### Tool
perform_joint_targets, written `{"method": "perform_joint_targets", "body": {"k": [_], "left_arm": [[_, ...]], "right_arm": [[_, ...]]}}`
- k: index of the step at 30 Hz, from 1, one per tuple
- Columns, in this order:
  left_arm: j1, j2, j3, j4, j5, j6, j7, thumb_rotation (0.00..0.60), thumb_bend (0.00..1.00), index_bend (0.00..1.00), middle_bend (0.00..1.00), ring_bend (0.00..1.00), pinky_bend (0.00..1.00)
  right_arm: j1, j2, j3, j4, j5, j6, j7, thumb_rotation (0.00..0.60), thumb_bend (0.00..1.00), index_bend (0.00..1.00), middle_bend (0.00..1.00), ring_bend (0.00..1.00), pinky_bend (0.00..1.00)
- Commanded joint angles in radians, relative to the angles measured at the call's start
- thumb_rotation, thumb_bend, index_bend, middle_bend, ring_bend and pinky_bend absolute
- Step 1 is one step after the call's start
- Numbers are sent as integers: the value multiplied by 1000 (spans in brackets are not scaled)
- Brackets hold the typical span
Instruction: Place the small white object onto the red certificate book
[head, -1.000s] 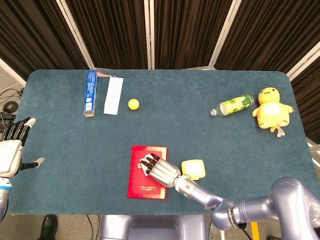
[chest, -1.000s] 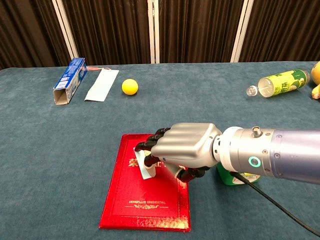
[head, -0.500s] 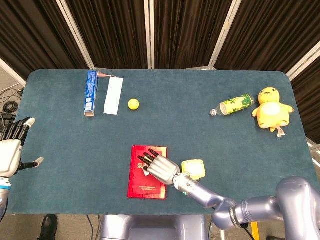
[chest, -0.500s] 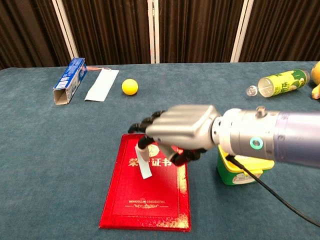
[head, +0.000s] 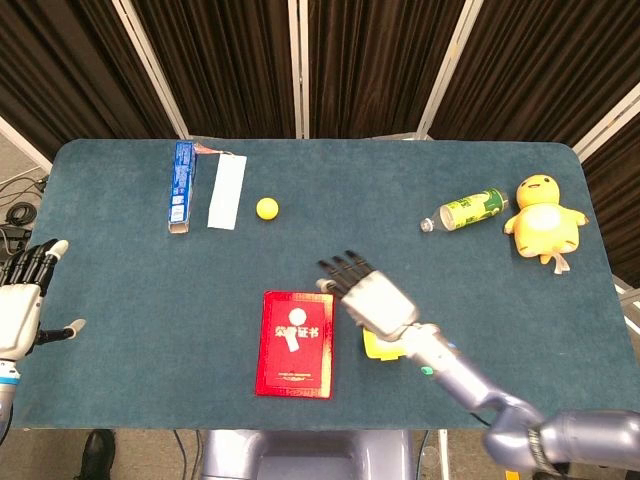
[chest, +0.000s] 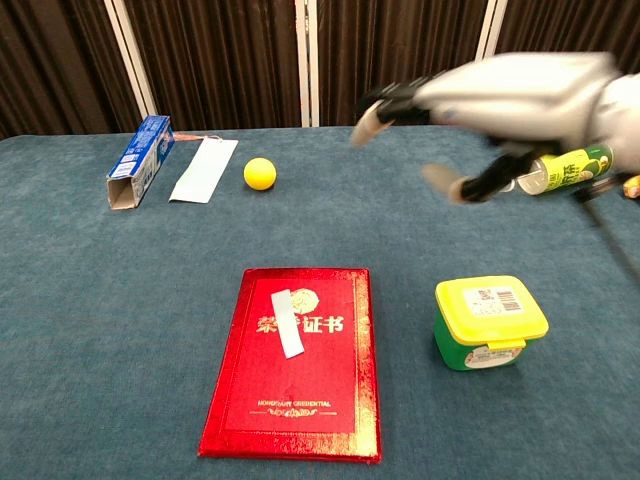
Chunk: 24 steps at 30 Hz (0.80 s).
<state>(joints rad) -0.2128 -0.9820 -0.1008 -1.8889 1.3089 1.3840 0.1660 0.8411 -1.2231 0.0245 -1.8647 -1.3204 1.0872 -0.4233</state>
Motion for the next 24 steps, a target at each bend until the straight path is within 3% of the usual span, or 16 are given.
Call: {"method": "perform_joint_targets", "body": {"k": [1, 4, 12, 17, 24], "left_arm": [[19, -7, 12, 15, 29, 27, -16, 600, 0, 0, 0, 0, 0], [39, -20, 23, 39, 59, 59, -36, 600, 0, 0, 0, 0, 0], [91, -25, 57, 79, 122, 119, -100, 600, 0, 0, 0, 0, 0], [111, -1, 79, 72, 135, 114, -127, 600, 0, 0, 0, 0, 0], [116, 1, 78, 74, 144, 114, -132, 600, 0, 0, 0, 0, 0]], "right_arm": [[-157, 116, -56, 0, -113, 181, 163, 600, 75, 75, 0, 0, 0], [-259, 146, -80, 16, -137, 298, 236, 600, 5, 63, 0, 0, 0], [-461, 157, -131, 87, -178, 509, 290, 600, 0, 4, 0, 0, 0], [-561, 125, -141, 125, -179, 576, 236, 600, 0, 0, 0, 0, 0], [-593, 113, -113, 144, -195, 586, 230, 600, 0, 0, 0, 0, 0]]}}
